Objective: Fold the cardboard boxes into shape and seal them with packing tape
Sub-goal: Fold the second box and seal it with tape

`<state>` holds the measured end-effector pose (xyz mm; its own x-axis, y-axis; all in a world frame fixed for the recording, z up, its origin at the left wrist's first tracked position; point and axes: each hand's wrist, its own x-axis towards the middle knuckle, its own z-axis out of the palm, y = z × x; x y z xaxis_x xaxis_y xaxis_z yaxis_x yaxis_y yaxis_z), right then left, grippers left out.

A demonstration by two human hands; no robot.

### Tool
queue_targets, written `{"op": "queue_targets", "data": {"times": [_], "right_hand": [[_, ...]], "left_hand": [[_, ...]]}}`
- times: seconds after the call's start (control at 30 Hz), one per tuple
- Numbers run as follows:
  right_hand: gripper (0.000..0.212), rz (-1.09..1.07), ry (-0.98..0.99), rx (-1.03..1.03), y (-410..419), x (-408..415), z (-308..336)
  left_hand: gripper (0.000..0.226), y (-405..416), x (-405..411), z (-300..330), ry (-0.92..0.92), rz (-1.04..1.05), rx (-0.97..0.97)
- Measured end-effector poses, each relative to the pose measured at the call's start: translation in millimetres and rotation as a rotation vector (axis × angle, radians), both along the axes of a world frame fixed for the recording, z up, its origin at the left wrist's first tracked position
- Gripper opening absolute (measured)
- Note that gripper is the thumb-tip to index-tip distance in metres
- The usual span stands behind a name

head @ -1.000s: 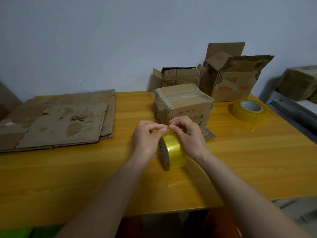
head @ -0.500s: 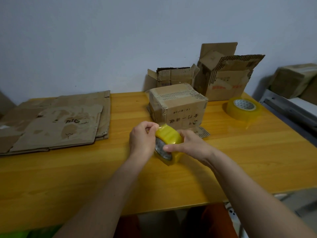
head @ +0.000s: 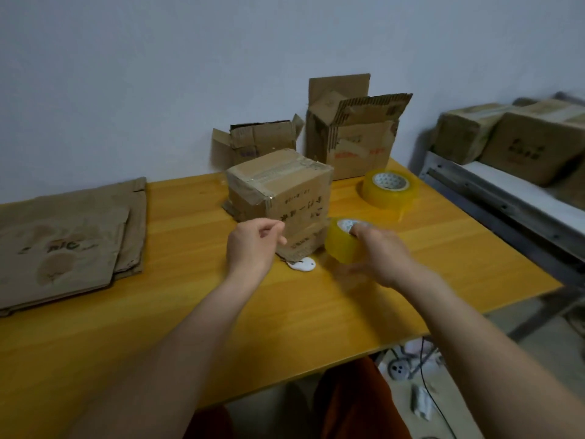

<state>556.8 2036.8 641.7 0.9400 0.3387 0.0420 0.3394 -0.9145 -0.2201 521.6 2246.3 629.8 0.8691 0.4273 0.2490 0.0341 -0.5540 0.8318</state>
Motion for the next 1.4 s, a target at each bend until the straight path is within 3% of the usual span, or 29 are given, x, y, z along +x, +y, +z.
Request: {"op": "queue_targets", "data": {"times": [0.17,0.23,0.27,0.37,0.43,0.5,0.63,0.87,1.03,1.17,1.27,1.33,1.4], "right_hand": [[0.057,0.032,-0.016,-0.207,-11.1,11.7,-22.5],[0.063,0.041,0.025,-0.163,-5.6,16.6,-19.1],[0.063,0.042,-0.013,-0.1,0.9,17.7,-16.2],[0.056,0.056,-0.099,0.323,33.9,17.6,-5.1],[0.058,0.082,0.068,0.664,59.4,20.3,2.2],[0.063,0.086,0.2,0.87,79.6,25.8,6.7],[0.068,0.006,0.268,0.971,105.0,41.3,10.4],[0.066,0.0,0.57,1.285,140.6,40.7,20.5],[0.056,0.048,0.644,1.244,163.7,19.5,29.2],[0.064,0.096,0.633,1.168,156.9,-0.7,15.8],[0.056,0.147,0.473,1.041,149.9,-12.3,12.2],[0.05,0.185,0.347,0.868,149.1,-11.8,10.6],[0.059,0.312,0.173,0.613,149.1,-9.7,9.2]], "left_hand": [[0.032,23.8,11.3,-5.4,0.03,0.201,0.171],[0.022,36.0,19.3,-5.0,0.028,0.27,0.219],[0.013,43.7,24.2,-2.9,0.016,0.303,0.218],[0.038,66.1,43.2,12.9,-0.021,0.283,0.182],[0.044,76.8,60.7,28.3,-0.011,0.194,0.09],[0.044,84.5,77.6,38.6,0.05,0.086,-0.06],[0.045,95.6,94.1,43.4,0.174,-0.07,-0.155],[0.061,125.8,49.8,42.3,0.081,-0.053,-0.188],[0.051,138.0,-4.3,43.9,-0.037,0.094,-0.187],[0.039,137.0,-50.8,29.9,-0.041,0.059,0.034],[0.038,134.5,-66.9,19.5,-0.071,0.029,0.073],[0.032,135.7,-65.8,16.2,-0.106,-0.001,0.065],[0.027,136.5,-62.4,15.0,-0.125,0.008,0.144]]}}
